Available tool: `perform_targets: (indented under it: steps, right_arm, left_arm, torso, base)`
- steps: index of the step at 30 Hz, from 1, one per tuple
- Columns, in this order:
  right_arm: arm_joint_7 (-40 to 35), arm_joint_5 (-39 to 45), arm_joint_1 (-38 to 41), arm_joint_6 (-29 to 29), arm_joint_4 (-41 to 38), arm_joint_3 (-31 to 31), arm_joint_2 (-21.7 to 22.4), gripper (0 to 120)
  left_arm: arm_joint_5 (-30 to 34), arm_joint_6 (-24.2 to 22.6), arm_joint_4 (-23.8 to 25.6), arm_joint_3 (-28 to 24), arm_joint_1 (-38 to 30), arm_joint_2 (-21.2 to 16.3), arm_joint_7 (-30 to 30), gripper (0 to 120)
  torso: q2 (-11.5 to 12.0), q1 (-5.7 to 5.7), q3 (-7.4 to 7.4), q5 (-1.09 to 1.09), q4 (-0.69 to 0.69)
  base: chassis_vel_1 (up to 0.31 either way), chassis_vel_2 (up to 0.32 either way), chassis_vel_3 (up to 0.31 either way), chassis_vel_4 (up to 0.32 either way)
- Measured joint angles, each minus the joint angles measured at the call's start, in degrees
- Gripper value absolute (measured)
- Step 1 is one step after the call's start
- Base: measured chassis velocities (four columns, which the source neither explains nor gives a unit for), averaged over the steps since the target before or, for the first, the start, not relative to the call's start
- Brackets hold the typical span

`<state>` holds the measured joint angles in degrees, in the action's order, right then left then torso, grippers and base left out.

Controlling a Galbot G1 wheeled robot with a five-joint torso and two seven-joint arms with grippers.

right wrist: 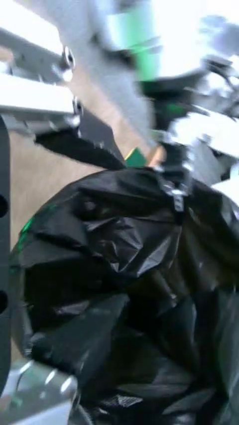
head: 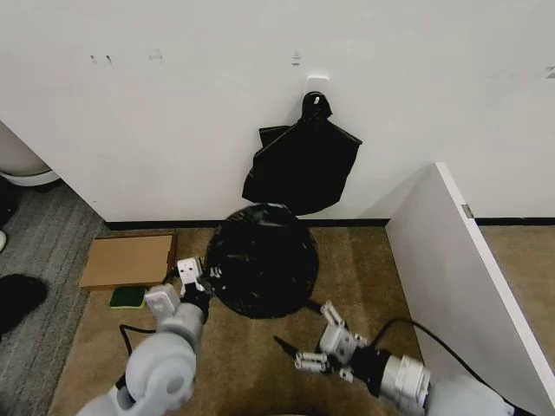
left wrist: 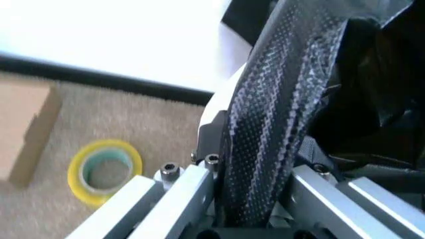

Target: Place the garbage bag over the trash bin.

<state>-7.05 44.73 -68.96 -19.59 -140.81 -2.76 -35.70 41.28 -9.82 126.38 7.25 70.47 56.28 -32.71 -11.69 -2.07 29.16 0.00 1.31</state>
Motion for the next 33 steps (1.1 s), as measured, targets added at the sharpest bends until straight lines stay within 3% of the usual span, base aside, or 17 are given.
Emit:
perform_targets:
  steps: [4,8,13,15,18,21,23,26,33]
  right_arm:
    - [-3.53,7.61,1.59,-2.7,-1.09,0.05,-0.81,58]
    - [-3.6,6.37,1.57,-3.76,-1.09,0.01,-1.2,39]
    - [-0.18,5.78,1.36,-2.6,-1.19,-1.86,-0.76,29]
    - [1.63,5.7,1.38,-1.44,-1.32,-2.69,-0.46,31]
    - [5.19,6.02,2.57,1.93,-1.38,-4.59,0.16,45]
    - [7.93,6.7,4.74,5.02,0.55,-7.64,0.67,58]
    - [7.93,6.7,4.74,5.02,0.55,-7.64,0.67,58]
    - [9.95,8.44,5.89,6.76,3.91,-12.57,2.12,75]
    - [11.64,13.42,5.97,7.01,8.06,-17.97,3.63,97]
  left_arm:
    - [-6.25,1.69,-0.28,-0.75,1.55,0.41,1.79,0]
    - [-10.05,2.77,-0.58,-1.41,2.65,1.29,2.83,0]
    - [-12.42,4.11,-1.38,-1.1,3.33,0.99,4.43,0]
    - [-13.78,5.23,-1.91,-0.75,3.62,0.66,5.47,0]
    - [-16.91,8.96,-3.48,0.16,4.41,-0.18,7.61,0]
    - [-20.06,15.4,-4.85,1.12,5.83,-1.09,10.62,0]
    - [-20.06,15.4,-4.85,1.12,5.83,-1.09,10.62,0]
    - [-21.15,20.77,-5.61,1.54,6.44,-1.52,14.02,0]
    - [-21.31,23.82,-6.28,1.62,6.28,-1.72,15.78,0]
  torso:
    - [0.0,0.0,0.0,0.0,0.0]
    - [0.0,0.0,0.0,0.0,0.02]
    - [0.0,0.0,0.0,0.0,0.02]
    - [0.0,0.0,0.0,0.0,0.02]
    - [0.0,0.0,0.0,0.0,0.02]
    - [0.0,0.0,0.0,0.0,-0.01]
    - [0.0,0.0,0.0,0.0,-0.01]
    - [0.0,0.0,0.0,0.0,0.01]
    - [0.0,0.0,0.0,0.01,0.01]
  base:
    - [0.0,0.0,0.0,0.0]
    - [0.0,0.0,0.0,0.0]
    - [0.0,0.0,0.0,0.0]
    - [0.0,0.0,0.0,0.0]
    - [0.0,0.0,0.0,0.0]
    - [0.0,0.0,0.0,0.0]
    - [0.0,0.0,0.0,0.0]
    - [0.0,0.0,0.0,0.0]
    - [0.0,0.0,0.0,0.0]
